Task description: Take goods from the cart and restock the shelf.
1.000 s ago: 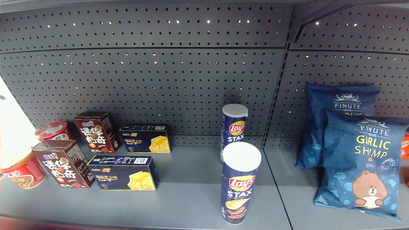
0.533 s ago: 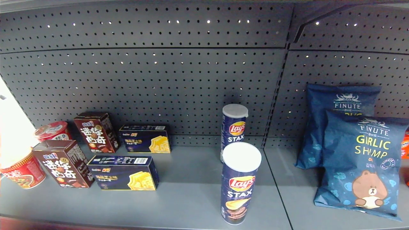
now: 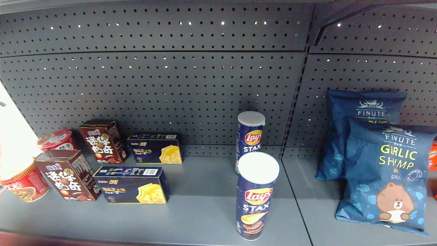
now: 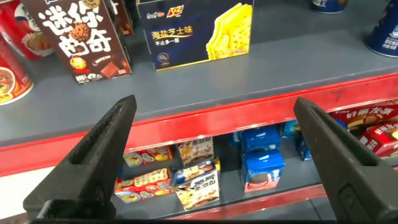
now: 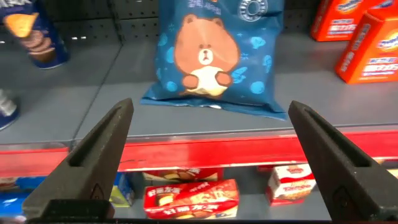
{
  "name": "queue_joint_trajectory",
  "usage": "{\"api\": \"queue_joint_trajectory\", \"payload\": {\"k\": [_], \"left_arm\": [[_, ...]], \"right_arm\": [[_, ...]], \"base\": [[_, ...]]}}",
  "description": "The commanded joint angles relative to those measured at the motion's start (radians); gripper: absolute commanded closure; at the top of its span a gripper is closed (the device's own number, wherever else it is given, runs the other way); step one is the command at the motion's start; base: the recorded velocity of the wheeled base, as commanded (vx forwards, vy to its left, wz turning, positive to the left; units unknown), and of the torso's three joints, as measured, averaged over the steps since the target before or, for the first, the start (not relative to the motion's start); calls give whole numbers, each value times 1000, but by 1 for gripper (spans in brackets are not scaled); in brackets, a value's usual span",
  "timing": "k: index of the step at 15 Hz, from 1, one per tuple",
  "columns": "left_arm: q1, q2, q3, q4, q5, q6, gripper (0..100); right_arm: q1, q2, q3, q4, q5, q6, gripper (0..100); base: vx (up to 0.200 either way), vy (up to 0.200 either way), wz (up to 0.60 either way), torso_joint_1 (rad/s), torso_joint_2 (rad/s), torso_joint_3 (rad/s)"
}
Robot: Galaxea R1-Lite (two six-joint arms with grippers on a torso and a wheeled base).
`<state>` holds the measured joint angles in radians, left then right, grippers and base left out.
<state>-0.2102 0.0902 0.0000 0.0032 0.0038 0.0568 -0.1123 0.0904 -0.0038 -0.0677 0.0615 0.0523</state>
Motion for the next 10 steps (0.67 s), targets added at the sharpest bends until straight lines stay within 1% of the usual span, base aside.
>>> {"api": "queue_joint_trajectory", "payload": {"k": [1,10], "left_arm": [[0,3,0,0,1,1,0],[-1,5,0,0,-1,-5,0]], "right_arm": [[0,5,-1,0,3,0,0],[0,5,-1,2,27,-9,0]], "base": [[0,0,0,0,0,0],[0,0,0,0,0,0]]}}
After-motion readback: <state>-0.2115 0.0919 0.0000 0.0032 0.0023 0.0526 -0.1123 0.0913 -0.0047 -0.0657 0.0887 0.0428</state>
